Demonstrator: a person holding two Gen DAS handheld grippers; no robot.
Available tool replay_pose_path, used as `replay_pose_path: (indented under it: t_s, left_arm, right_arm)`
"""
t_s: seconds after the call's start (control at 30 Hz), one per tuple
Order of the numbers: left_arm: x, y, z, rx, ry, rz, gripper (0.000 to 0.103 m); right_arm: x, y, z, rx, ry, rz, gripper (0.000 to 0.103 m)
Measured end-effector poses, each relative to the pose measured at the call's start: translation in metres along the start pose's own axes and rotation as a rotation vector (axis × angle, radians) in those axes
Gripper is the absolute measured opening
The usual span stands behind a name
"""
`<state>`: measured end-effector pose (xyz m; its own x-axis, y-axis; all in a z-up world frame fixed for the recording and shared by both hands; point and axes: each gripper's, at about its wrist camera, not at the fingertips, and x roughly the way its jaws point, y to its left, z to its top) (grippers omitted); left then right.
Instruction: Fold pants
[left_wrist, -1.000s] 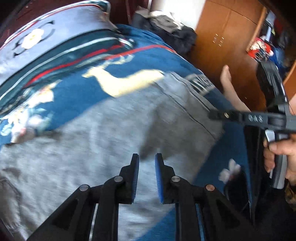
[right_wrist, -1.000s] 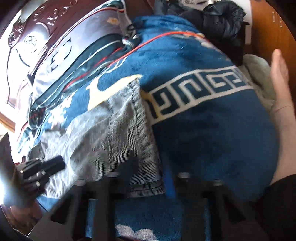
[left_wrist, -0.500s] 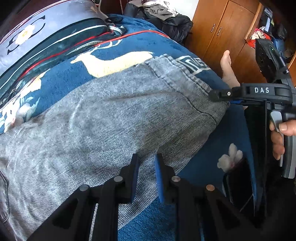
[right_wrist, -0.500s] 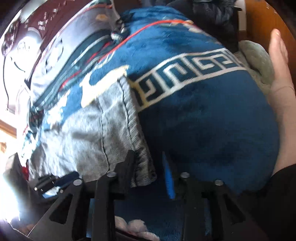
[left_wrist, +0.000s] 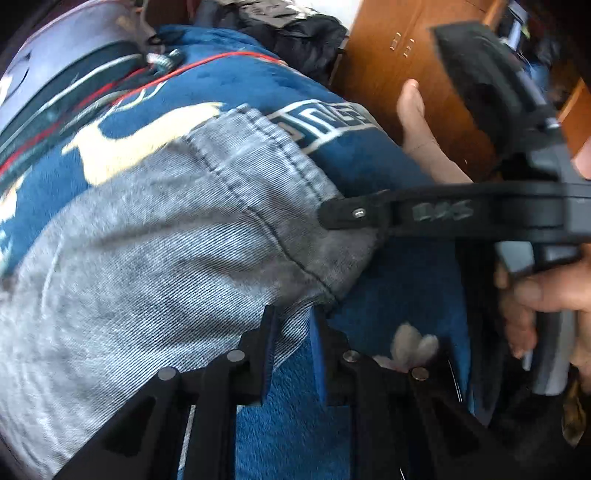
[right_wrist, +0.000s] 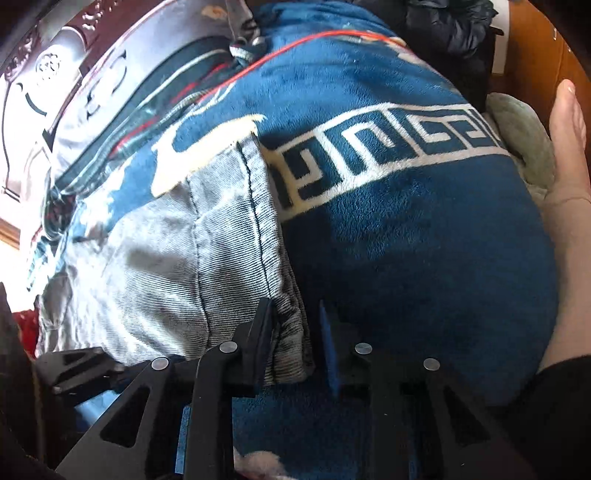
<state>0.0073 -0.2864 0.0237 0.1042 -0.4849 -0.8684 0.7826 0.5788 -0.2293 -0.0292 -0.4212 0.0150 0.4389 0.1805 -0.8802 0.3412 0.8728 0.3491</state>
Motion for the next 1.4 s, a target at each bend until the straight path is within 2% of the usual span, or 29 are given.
replay_pose_path:
  t_s: [0.07, 0.17, 0.3, 0.33, 0.5, 0.63, 0.8, 0.93, 1.0, 1.1, 1.2, 1.27, 1.33, 1.4]
  left_arm:
    - [-0.003, 0.005, 0.001, -0.041, -0.008, -0.029, 0.02]
    - [-0.009, 0.002, 0.002, -0.003, -0.018, -0.024, 0.026]
    - [-0.013, -0.012, 0.009, 0.056, -0.031, -0.031, 0.068]
    - [-0.013, -0.017, 0.012, 0.073, -0.041, -0.029, 0.071]
    - [0.001, -0.033, 0.024, 0.166, -0.007, 0.013, 0.071]
    - [0.016, -0.026, 0.025, 0.157, 0.02, 0.025, 0.068]
    - [0.028, -0.035, 0.022, 0.233, 0.011, 0.098, 0.069]
    - [0.029, -0.038, 0.02, 0.25, -0.01, 0.117, 0.069]
    - [0.028, -0.038, 0.017, 0.252, -0.026, 0.126, 0.066]
    - [0.018, -0.036, 0.007, 0.207, -0.052, 0.125, 0.054]
    - [0.012, -0.02, 0.009, 0.118, -0.063, 0.079, 0.042]
    - [0.011, -0.014, 0.011, 0.084, -0.063, 0.052, 0.04]
    - [0.01, -0.011, 0.011, 0.059, -0.065, 0.03, 0.039]
    - [0.007, 0.0, 0.01, -0.01, -0.072, -0.027, 0.038]
  right_arm:
    - [-0.006, -0.007, 0.001, 0.051, -0.015, 0.054, 0.027]
    - [-0.022, -0.023, 0.001, 0.142, -0.073, 0.133, 0.035]
    - [-0.031, -0.033, 0.004, 0.2, -0.115, 0.138, 0.049]
    - [-0.031, -0.034, 0.004, 0.21, -0.114, 0.148, 0.052]
    - [-0.03, -0.032, 0.008, 0.205, -0.108, 0.149, 0.052]
    - [-0.028, -0.035, 0.01, 0.218, -0.111, 0.161, 0.052]
    - [-0.023, -0.041, 0.018, 0.258, -0.109, 0.208, 0.052]
    - [-0.016, -0.043, 0.028, 0.281, -0.099, 0.262, 0.052]
    - [-0.011, -0.043, 0.034, 0.284, -0.089, 0.306, 0.052]
    - [0.0, -0.042, 0.042, 0.266, -0.052, 0.332, 0.052]
    - [0.012, -0.042, 0.044, 0.258, -0.018, 0.331, 0.053]
    - [0.015, -0.038, 0.044, 0.24, -0.004, 0.347, 0.051]
    - [0.021, -0.03, 0.042, 0.216, 0.045, 0.39, 0.048]
    - [0.026, -0.023, 0.038, 0.198, 0.081, 0.394, 0.048]
